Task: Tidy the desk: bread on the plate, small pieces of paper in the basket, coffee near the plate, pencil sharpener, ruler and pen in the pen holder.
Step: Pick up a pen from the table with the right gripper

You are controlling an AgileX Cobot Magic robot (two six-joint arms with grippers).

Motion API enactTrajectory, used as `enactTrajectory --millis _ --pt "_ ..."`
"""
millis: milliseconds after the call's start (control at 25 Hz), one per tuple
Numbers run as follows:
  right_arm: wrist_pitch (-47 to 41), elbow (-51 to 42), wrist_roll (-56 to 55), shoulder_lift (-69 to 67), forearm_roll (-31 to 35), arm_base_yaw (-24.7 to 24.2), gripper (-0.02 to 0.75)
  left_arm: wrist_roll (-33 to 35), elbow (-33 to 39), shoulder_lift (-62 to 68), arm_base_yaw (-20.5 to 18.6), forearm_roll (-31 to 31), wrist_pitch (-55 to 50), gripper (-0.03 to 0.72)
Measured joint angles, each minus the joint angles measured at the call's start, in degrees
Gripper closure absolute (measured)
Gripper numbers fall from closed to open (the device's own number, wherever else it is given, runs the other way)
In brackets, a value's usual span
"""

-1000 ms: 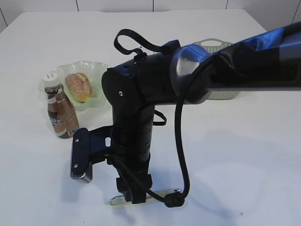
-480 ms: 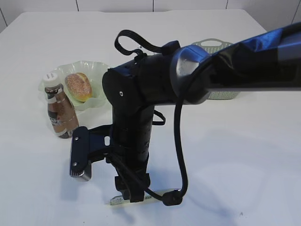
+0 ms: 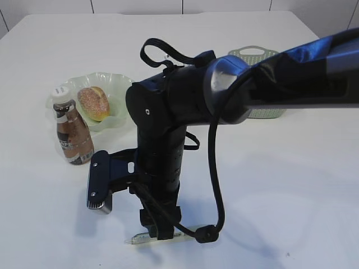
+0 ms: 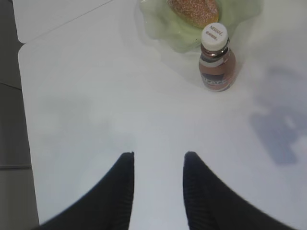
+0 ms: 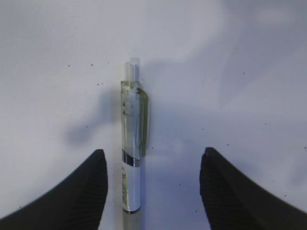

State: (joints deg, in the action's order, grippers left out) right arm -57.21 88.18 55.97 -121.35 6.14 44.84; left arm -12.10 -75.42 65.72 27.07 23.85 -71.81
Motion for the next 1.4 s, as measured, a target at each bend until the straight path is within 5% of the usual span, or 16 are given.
enactTrajectory --millis 1400 --pt "0.2 -2.2 1.0 -1.9 0.0 0.0 0.26 -0.2 0.0 0.0 0.0 0.0 0.0 0.445"
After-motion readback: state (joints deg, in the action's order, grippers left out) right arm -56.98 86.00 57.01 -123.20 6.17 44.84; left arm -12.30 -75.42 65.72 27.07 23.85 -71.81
